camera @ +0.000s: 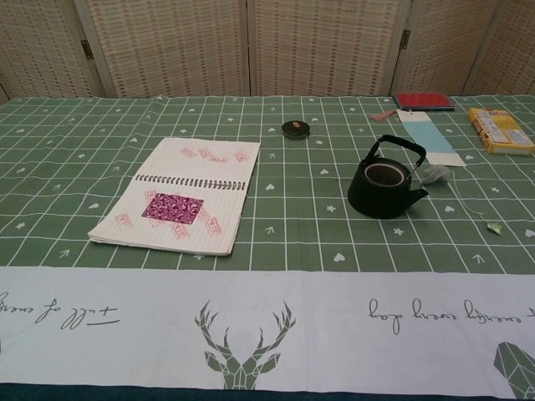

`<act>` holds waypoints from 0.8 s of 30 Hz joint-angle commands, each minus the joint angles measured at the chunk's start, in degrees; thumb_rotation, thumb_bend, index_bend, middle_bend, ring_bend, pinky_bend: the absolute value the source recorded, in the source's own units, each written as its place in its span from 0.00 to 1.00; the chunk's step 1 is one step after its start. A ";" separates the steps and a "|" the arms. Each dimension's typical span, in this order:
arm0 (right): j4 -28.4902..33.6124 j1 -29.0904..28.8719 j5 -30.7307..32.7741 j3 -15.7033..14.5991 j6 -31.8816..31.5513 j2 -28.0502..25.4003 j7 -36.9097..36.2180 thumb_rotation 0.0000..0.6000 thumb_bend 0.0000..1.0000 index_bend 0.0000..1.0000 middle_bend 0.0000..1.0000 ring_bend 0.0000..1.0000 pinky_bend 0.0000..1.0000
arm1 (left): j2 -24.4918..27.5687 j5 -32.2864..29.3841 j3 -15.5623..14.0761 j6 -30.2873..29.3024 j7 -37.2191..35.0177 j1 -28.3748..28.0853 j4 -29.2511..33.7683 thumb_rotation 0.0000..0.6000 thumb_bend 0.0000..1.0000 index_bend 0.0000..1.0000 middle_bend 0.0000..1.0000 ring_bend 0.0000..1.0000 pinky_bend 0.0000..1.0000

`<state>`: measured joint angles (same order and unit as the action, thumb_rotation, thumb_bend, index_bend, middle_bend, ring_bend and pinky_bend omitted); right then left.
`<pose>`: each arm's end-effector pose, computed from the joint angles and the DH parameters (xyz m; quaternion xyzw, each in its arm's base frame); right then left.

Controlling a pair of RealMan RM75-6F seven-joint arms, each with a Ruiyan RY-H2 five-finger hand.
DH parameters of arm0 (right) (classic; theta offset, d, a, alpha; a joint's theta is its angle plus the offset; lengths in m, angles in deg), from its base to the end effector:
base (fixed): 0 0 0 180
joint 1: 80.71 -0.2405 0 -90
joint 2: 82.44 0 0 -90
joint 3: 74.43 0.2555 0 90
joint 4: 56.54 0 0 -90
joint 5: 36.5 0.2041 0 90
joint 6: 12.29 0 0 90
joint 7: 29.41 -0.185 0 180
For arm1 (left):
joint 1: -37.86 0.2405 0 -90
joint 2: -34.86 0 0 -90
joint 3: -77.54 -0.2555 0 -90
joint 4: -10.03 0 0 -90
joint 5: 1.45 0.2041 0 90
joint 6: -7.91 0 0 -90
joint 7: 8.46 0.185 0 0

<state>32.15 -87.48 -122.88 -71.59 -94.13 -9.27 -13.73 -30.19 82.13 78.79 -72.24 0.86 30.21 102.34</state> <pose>-0.2994 -0.2308 0.1081 0.6491 -0.3359 0.3308 0.5970 -0.3117 0.2298 0.1422 -0.6420 -0.3686 -0.3193 0.5916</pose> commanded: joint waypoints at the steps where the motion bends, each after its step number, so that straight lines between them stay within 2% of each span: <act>1: -10.30 -2.07 -0.65 1.62 -0.14 9.05 -0.61 1.00 0.45 0.25 0.00 0.00 0.00 | 0.08 -0.03 0.05 -0.43 -0.17 0.24 0.09 1.00 0.28 0.02 0.13 0.19 0.14; 9: -22.55 -4.29 3.58 4.61 1.36 21.61 -2.38 1.00 0.45 0.26 0.00 0.00 0.00 | 1.02 3.31 -1.16 -0.34 -3.93 -0.15 -0.49 1.00 0.28 0.02 0.13 0.17 0.14; 14: -28.40 -5.79 5.27 5.76 2.45 26.82 -1.10 1.00 0.45 0.26 0.00 0.00 0.00 | 1.50 3.46 -1.17 -0.42 -5.42 -0.14 -0.65 1.00 0.28 0.02 0.13 0.17 0.14; 20: -31.39 -7.41 7.55 6.58 6.10 29.36 -2.01 1.00 0.45 0.26 0.00 0.00 0.00 | 1.90 4.30 -1.46 -0.98 -6.53 0.05 -0.61 1.00 0.28 0.02 0.13 0.17 0.14; 24: -28.31 -7.87 8.82 6.75 8.56 27.46 -2.50 1.00 0.45 0.26 0.00 0.00 0.00 | 1.76 4.10 -1.45 -0.66 -6.05 -0.07 -0.75 1.00 0.28 0.02 0.13 0.18 0.14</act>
<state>2.21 -94.97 -114.77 -65.09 -86.63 19.26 -16.08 -28.39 86.30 77.33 -72.98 -5.28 30.18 101.62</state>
